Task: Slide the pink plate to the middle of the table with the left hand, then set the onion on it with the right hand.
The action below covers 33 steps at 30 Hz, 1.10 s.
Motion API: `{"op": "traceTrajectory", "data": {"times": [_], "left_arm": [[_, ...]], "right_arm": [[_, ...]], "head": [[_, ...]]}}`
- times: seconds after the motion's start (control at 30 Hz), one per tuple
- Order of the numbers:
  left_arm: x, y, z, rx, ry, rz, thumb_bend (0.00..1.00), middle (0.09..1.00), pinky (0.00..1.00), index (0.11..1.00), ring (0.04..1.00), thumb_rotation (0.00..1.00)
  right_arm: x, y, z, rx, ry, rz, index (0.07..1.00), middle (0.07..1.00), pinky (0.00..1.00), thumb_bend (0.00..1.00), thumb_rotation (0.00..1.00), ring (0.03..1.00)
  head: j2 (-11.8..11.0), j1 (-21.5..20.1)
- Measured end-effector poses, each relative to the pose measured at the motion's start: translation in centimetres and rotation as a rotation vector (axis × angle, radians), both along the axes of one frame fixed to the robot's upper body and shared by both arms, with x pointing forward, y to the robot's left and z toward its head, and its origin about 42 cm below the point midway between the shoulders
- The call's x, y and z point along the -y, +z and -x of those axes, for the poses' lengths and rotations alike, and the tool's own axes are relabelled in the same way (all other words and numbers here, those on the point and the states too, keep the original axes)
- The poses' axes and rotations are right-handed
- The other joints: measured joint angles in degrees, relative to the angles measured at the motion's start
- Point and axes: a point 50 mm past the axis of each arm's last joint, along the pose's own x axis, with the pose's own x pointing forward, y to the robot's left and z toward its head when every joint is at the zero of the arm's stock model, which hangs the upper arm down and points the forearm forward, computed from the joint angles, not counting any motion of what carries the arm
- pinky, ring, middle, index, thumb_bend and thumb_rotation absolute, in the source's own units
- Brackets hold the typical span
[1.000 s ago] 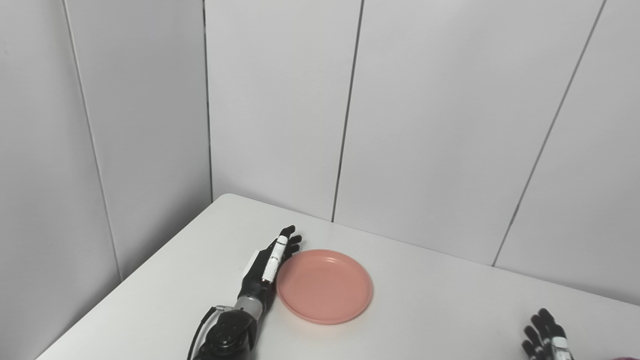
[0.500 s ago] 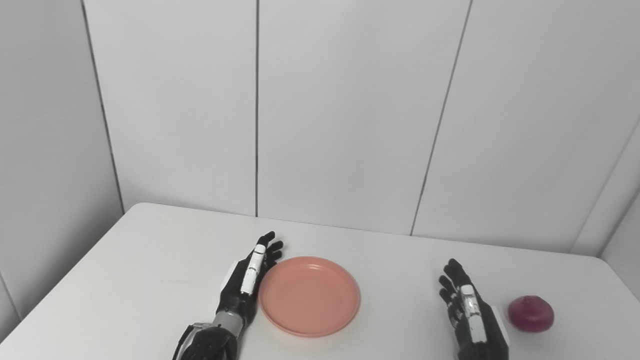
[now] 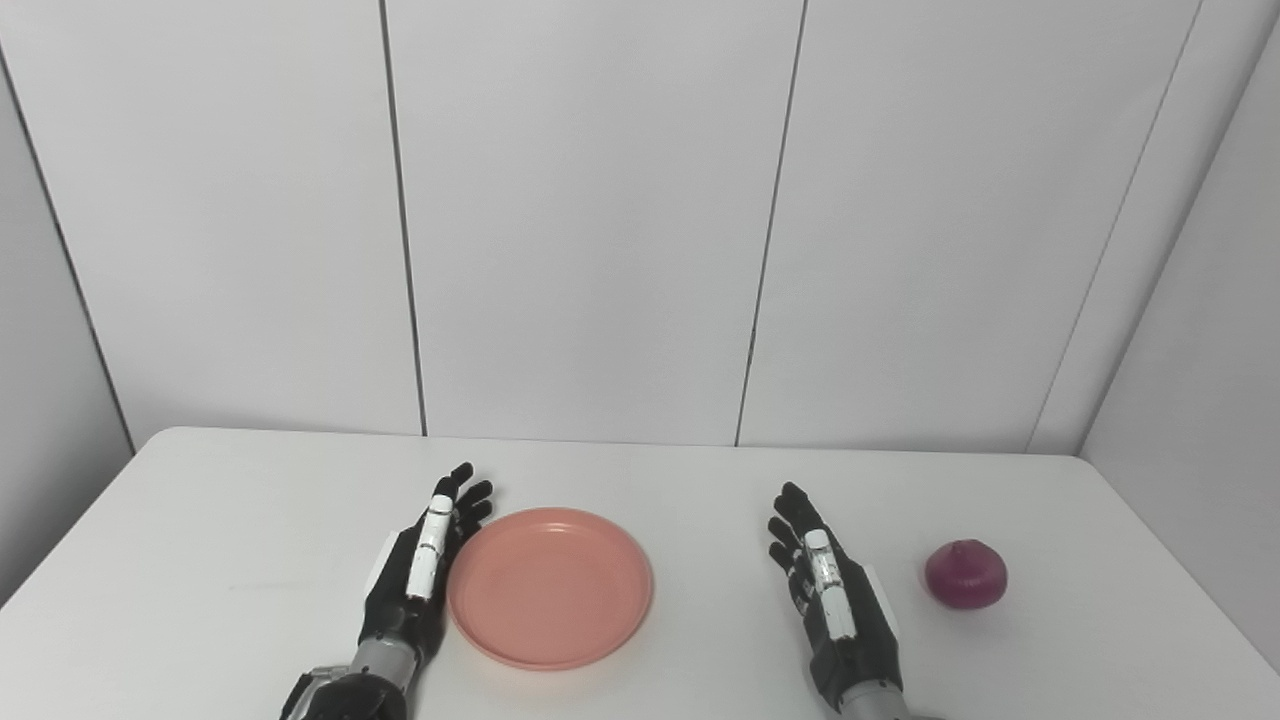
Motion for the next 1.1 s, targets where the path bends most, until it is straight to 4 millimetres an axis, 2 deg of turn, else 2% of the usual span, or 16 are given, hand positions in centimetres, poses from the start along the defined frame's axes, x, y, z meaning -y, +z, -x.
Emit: {"op": "traceTrajectory", "data": {"times": [0.43,0.9,1.1], "left_arm": [[3.7,0.1,1.3,0.003,-0.046,0.011,0.57,0.922,0.98,0.927,0.92,1.0],[6.0,0.2,2.7,-0.004,-0.044,0.011,0.54,0.92,0.94,0.933,0.921,1.0],[6.8,0.3,3.0,-0.004,-0.035,0.016,0.54,0.918,0.96,0.936,0.922,1.0]], "right_arm": [[-0.3,0.1,-0.3,0.001,0.002,-0.005,0.935,0.939,0.97,0.53,0.85,0.955],[-0.1,-0.1,-0.3,-0.006,0.003,-0.002,0.933,0.939,0.96,0.54,0.85,0.952],[0.1,-0.1,-0.3,-0.006,0.002,0.003,0.929,0.934,0.95,0.55,0.85,0.949]], "head": [[-0.4,0.3],[-0.3,0.9],[-0.2,0.9]]}}
